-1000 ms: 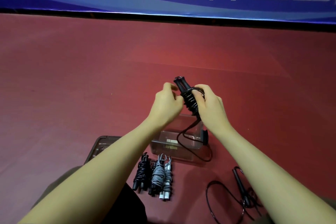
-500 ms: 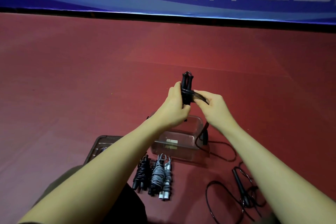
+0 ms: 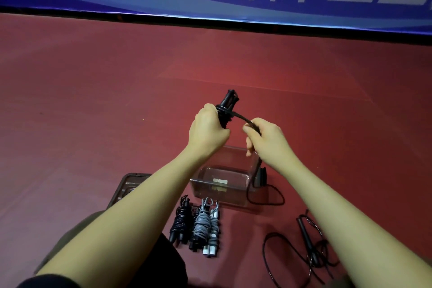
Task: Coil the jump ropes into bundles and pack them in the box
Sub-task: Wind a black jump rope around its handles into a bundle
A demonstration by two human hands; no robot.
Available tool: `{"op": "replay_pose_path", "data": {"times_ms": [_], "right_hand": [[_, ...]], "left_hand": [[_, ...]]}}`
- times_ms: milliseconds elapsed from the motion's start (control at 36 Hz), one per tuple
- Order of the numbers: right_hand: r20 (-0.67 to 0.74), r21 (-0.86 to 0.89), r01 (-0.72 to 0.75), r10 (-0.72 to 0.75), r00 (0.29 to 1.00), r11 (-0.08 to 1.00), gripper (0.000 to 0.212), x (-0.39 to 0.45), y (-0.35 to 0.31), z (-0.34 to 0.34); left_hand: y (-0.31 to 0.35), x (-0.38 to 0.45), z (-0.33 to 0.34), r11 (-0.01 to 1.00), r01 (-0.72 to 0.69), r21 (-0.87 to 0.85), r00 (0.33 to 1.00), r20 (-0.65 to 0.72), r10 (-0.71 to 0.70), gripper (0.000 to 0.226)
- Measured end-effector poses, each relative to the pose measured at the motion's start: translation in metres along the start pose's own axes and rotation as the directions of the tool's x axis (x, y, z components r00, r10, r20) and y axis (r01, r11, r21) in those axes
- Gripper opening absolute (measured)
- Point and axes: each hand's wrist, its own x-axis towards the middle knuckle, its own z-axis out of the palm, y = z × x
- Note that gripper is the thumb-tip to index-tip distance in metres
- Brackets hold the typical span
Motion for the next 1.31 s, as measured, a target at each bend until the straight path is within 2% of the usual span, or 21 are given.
{"op": "replay_pose_path", "data": {"times_ms": [139, 278, 361, 417, 472, 500, 583, 639, 722, 806, 861, 917, 1056, 1083, 1139, 1167, 1250, 1278, 1306], "right_hand": [[0.207, 0.002, -0.094, 0.091, 0.974, 0.996, 0.029, 0.000, 0.012, -0.002], [0.296, -0.184, -0.023, 0.078, 0.952, 0.983, 0.031, 0.003, 0.019, 0.000], [0.322, -0.310, 0.045, 0.060, 0.945, 0.950, 0.029, 0.007, 0.029, -0.005], [0.331, -0.431, 0.107, 0.047, 0.942, 0.896, 0.024, 0.011, 0.039, -0.010], [0.325, -0.480, 0.166, -0.001, 0.946, 0.862, 0.017, 0.010, 0.041, -0.016], [0.324, -0.516, 0.195, -0.021, 0.946, 0.834, 0.022, 0.011, 0.043, -0.019], [0.431, -0.691, 0.427, -0.141, 0.891, 0.583, 0.022, 0.010, 0.037, -0.021], [0.485, -0.722, 0.505, -0.174, 0.857, 0.473, 0.026, 0.007, 0.027, -0.024], [0.511, -0.746, 0.556, -0.219, 0.831, 0.367, 0.044, 0.007, 0.024, -0.026], [0.499, -0.793, 0.553, -0.249, 0.830, 0.256, 0.039, 0.012, 0.026, -0.023], [0.482, -0.813, 0.549, -0.306, 0.821, 0.194, 0.033, 0.013, 0.024, -0.020], [0.402, -0.826, 0.517, -0.408, 0.820, 0.224, 0.035, 0.014, 0.024, -0.018], [0.223, -0.859, 0.361, -0.369, 0.902, 0.364, 0.046, 0.009, 0.008, -0.016], [0.222, -0.868, 0.347, -0.349, 0.910, 0.354, 0.041, 0.008, 0.004, -0.016], [0.285, -0.876, 0.371, -0.290, 0.913, 0.308, 0.018, 0.004, -0.003, -0.014], [0.294, -0.878, 0.362, -0.244, 0.924, 0.313, 0.014, 0.005, -0.003, -0.012], [0.274, -0.874, 0.333, -0.207, 0.939, 0.355, 0.015, 0.002, -0.008, -0.014], [0.261, -0.852, 0.339, -0.237, 0.936, 0.400, 0.014, 0.001, -0.013, -0.015], [0.266, -0.828, 0.355, -0.254, 0.930, 0.434, 0.022, -0.001, -0.015, -0.016]], "left_hand": [[-0.001, 0.005, -0.006, 0.996, -0.084, 0.027, 0.996, 0.025, 0.083, 0.027], [0.001, 0.003, -0.012, 0.986, -0.159, -0.053, 0.972, 0.169, 0.166, 0.027], [0.001, 0.000, -0.018, 0.963, -0.265, -0.058, 0.922, 0.279, 0.270, 0.030], [-0.003, -0.002, -0.020, 0.930, -0.367, -0.026, 0.863, 0.365, 0.350, 0.033], [-0.008, -0.005, -0.019, 0.903, -0.430, 0.001, 0.806, 0.450, 0.384, 0.030], [-0.009, -0.006, -0.019, 0.894, -0.448, 0.007, 0.784, 0.484, 0.390, 0.029], [-0.008, -0.010, -0.015, 0.857, -0.514, 0.041, 0.722, 0.561, 0.406, 0.024], [-0.004, -0.014, -0.012, 0.813, -0.577, 0.083, 0.678, 0.604, 0.419, 0.025], [0.001, -0.021, -0.008, 0.737, -0.656, 0.164, 0.612, 0.687, 0.391, 0.020], [0.003, -0.025, -0.001, 0.653, -0.712, 0.257, 0.572, 0.753, 0.327, 0.021], [0.004, -0.028, 0.002, 0.608, -0.729, 0.315, 0.574, 0.766, 0.291, 0.021], [0.005, -0.031, 0.006, 0.573, -0.735, 0.363, 0.590, 0.758, 0.276, 0.021], [0.003, -0.034, 0.015, 0.587, -0.673, 0.451, 0.670, 0.707, 0.225, 0.020], [0.002, -0.034, 0.017, 0.584, -0.660, 0.472, 0.689, 0.691, 0.219, 0.021], [0.000, -0.033, 0.021, 0.592, -0.624, 0.511, 0.735, 0.642, 0.220, 0.025], [-0.001, -0.032, 0.023, 0.611, -0.595, 0.522, 0.760, 0.613, 0.216, 0.028], [-0.004, -0.028, 0.024, 0.683, -0.500, 0.532, 0.827, 0.528, 0.194, 0.035], [-0.005, -0.026, 0.024, 0.701, -0.477, 0.531, 0.844, 0.499, 0.197, 0.039], [-0.005, -0.024, 0.024, 0.714, -0.461, 0.527, 0.857, 0.472, 0.206, 0.043]]}}
